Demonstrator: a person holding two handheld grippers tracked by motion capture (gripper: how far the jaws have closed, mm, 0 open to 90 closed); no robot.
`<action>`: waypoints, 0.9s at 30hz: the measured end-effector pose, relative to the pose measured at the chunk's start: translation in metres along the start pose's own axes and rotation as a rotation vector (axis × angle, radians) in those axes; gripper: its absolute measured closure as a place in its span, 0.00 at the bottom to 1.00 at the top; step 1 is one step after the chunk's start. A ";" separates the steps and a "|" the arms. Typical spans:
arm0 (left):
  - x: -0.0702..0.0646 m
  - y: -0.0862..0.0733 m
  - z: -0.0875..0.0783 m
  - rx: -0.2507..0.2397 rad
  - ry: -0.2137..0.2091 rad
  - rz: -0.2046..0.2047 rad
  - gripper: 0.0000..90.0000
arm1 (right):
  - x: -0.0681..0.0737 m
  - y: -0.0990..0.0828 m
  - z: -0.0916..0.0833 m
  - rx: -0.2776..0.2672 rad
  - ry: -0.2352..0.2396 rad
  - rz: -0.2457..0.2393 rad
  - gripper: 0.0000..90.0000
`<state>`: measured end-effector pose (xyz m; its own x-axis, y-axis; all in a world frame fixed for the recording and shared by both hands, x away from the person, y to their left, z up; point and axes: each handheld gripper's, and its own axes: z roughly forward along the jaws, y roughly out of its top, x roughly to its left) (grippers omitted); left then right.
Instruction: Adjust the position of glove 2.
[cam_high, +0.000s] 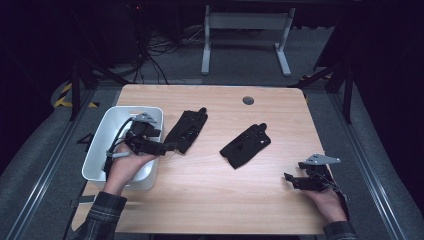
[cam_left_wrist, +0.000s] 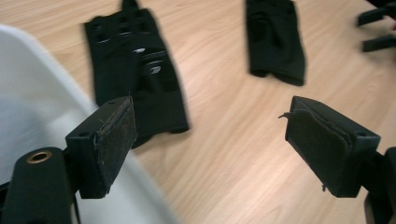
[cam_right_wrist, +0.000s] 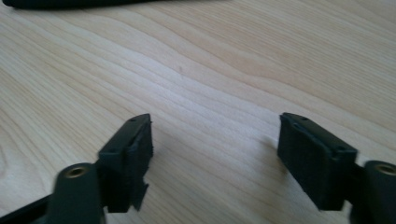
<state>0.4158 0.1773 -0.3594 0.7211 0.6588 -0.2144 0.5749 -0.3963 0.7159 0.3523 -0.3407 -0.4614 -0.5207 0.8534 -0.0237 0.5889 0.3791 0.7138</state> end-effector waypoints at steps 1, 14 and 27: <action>-0.004 0.001 0.003 -0.003 -0.011 0.007 0.19 | 0.001 0.002 0.001 -0.002 0.006 0.002 0.39; -0.053 -0.003 0.043 0.017 -0.046 0.115 0.19 | 0.019 0.047 0.015 -0.047 0.169 -0.045 1.00; -0.070 -0.048 0.091 0.056 -0.014 0.140 0.19 | 0.040 0.098 0.057 -0.066 0.273 -0.120 1.00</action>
<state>0.3731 0.0922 -0.4387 0.8008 0.5858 -0.1247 0.4890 -0.5192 0.7010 0.4248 -0.2492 -0.4326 -0.7365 0.6726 0.0721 0.4764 0.4401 0.7611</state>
